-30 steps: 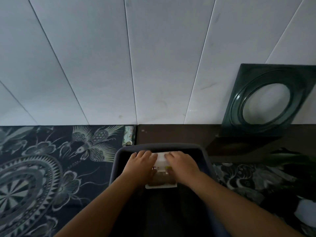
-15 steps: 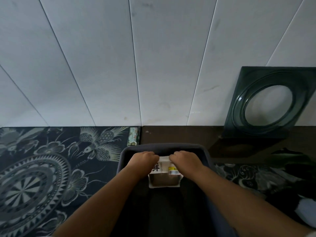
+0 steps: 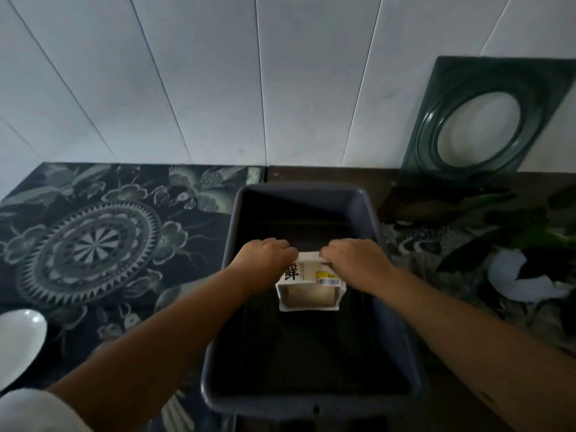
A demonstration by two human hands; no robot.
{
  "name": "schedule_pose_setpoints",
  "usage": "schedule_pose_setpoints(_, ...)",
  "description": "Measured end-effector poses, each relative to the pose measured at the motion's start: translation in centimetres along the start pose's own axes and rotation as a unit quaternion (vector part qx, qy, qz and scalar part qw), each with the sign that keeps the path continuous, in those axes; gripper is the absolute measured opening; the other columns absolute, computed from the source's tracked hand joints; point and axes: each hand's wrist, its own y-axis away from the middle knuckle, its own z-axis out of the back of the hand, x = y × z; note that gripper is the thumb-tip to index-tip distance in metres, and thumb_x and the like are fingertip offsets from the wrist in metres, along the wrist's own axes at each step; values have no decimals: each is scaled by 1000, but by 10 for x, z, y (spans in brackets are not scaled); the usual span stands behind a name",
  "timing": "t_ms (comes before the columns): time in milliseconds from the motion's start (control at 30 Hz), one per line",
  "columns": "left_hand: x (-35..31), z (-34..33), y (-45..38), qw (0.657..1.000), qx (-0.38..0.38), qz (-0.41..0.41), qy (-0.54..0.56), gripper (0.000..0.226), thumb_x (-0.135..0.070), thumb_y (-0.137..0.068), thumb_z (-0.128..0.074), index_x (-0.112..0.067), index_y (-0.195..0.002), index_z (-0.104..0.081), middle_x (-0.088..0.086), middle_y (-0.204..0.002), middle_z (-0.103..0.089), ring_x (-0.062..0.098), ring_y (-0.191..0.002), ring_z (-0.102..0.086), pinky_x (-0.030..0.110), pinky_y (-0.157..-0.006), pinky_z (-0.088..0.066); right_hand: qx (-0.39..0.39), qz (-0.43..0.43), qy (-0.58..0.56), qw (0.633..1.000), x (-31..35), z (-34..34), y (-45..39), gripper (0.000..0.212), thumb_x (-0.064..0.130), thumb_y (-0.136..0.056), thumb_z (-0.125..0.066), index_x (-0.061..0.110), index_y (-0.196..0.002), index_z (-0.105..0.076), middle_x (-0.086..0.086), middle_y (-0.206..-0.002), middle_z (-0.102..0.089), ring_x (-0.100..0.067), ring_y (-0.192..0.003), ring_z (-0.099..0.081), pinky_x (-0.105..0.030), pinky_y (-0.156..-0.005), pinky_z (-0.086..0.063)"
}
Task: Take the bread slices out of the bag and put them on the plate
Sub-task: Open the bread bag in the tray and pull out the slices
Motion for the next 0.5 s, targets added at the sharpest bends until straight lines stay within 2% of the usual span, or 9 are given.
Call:
schedule_pose_setpoints(100, -26, -13, 40, 1000, -7, -14, 1, 24, -18, -83, -67, -23, -105, -60, 2, -102, -63, 24, -90, -62, 39, -69, -54, -11, -2, -2, 1000, 28, -5, 43, 12, 26, -79, -70, 25, -76, -59, 3, -69, -58, -18, -59, -58, -25, -44, -26)
schedule_pose_setpoints(233, -53, -32, 88, 1000, -6, -22, 15, 25, -16, -83, -67, -22, -106, -60, 4, -100, -62, 25, -89, -61, 39, -67, -53, 8, 9, -24, 1000, 62, -19, 91, 10, 29, -80, -67, 24, -77, -59, 6, -68, -55, -14, -55, -51, -23, -41, -14)
schedule_pose_setpoints(367, -74, -50, 124, 999, 10, -8, 46, 24, -15, -83, -66, -18, -106, -58, 6, -95, -61, 29, -73, -64, 41, -57, -55, 25, -3, -52, 998, 88, -37, 121, 10, 31, -86, -63, 21, -89, -63, 2, -77, -59, -19, -64, -56, -27, -44, -29)
schedule_pose_setpoints(500, -83, -58, 144, 996, 10, 35, 86, 43, -26, -87, -67, -22, -126, -48, 5, -107, -65, 30, -81, -67, 42, -63, -57, 24, -30, -82, 996, 101, -42, 130, 18, 34, -85, -65, 22, -98, -60, 1, -87, -63, -21, -79, -58, -31, -53, -34)
